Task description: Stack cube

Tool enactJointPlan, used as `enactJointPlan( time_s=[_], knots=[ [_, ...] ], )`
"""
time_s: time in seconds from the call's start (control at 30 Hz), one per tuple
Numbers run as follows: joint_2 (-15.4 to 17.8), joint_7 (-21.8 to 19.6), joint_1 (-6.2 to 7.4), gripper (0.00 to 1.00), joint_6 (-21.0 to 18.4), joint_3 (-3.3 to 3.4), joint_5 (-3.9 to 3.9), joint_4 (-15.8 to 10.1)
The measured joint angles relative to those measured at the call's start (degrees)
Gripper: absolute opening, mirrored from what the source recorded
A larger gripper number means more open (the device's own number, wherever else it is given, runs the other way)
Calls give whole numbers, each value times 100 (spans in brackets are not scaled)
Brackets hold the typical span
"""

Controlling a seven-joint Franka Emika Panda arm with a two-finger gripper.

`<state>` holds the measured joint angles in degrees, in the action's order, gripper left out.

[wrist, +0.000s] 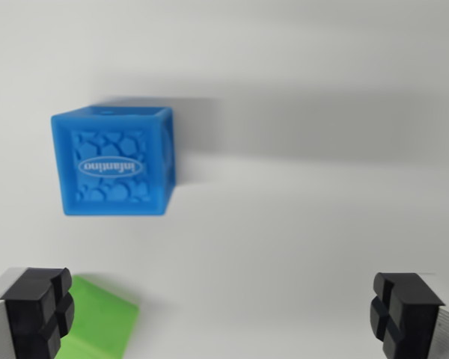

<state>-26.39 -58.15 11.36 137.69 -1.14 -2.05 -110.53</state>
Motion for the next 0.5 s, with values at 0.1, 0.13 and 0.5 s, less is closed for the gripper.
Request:
enactJointPlan(
  time_s=[0.1,0.13,0.5],
  knots=[
    [-155,-66,64,100,64,-12,0,75],
    [-181,-77,75,100,72,-14,0,89],
    [-755,-299,301,100,267,-56,3,409]
  ],
)
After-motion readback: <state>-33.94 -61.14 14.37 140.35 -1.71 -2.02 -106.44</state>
